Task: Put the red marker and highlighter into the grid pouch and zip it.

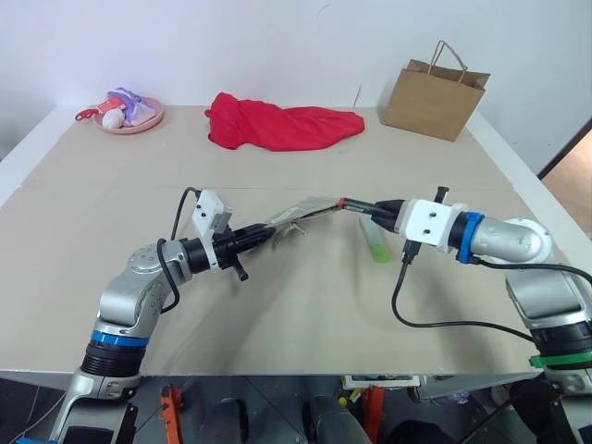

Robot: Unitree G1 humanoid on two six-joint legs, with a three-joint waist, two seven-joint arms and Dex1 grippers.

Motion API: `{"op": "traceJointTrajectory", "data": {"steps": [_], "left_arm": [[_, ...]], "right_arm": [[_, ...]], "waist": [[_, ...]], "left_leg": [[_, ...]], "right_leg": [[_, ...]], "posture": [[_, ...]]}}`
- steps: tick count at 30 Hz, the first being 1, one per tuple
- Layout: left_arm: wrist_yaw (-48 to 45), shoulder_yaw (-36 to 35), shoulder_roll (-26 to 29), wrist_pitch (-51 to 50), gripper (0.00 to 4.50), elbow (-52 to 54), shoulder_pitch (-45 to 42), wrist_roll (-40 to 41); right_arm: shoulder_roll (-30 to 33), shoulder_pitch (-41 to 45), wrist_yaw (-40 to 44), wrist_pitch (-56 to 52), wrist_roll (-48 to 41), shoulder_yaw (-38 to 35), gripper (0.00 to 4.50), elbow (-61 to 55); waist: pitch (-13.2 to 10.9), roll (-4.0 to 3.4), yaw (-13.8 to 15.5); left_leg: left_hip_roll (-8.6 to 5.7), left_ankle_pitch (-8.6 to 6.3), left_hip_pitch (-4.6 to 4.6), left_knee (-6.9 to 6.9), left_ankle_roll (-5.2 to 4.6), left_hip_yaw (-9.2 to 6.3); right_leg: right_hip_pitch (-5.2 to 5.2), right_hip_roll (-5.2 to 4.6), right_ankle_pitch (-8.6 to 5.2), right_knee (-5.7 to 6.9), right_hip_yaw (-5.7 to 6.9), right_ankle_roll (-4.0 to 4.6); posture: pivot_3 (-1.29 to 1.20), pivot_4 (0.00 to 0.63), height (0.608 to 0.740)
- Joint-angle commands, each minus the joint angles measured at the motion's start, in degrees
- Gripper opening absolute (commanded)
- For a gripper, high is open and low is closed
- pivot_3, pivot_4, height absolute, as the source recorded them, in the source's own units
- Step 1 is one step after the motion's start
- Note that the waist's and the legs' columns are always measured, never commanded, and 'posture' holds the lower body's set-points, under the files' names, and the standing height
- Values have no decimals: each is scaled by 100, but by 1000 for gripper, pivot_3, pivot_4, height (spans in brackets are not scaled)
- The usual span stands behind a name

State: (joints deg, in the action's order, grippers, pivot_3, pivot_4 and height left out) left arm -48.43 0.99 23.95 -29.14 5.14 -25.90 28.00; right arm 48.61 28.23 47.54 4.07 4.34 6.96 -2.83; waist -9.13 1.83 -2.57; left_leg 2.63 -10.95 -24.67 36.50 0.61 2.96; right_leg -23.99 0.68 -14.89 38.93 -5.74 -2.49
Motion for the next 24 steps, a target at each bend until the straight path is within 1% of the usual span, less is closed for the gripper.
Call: {"op": "traceJointTrajectory", "data": {"steps": [1,11,15,19,24], "left_arm": [[-47,-16,6,59,0,119,-143,44],[-27,10,-2,15,0,146,-167,72],[-18,20,-8,-3,0,176,-164,83],[-26,34,1,-21,0,178,-184,84],[-82,56,14,-31,0,139,-236,82]], "right_arm": [[11,150,18,209,100,-56,636,-47],[-241,435,-3,441,388,141,636,264],[-277,506,43,595,514,242,636,363],[-307,671,59,941,724,445,636,563],[-412,1020,188,1671,1029,876,636,903]], "waist": [[0,0,4],[0,0,2],[0,0,5],[0,0,3],[0,0,-5]], "left_leg": [[0,0,0,0,0,0],[2,1,3,2,0,0],[-1,1,0,2,1,0],[-1,1,2,2,1,1],[2,1,3,2,2,2]], "right_leg": [[0,0,0,0,2,0],[1,2,2,2,1,2],[2,-1,18,3,2,29],[2,-1,20,2,0,32],[1,3,22,3,4,35]], "posture": [[0,150,740],[0,150,740],[0,150,740],[0,150,740],[0,150,740]]}}
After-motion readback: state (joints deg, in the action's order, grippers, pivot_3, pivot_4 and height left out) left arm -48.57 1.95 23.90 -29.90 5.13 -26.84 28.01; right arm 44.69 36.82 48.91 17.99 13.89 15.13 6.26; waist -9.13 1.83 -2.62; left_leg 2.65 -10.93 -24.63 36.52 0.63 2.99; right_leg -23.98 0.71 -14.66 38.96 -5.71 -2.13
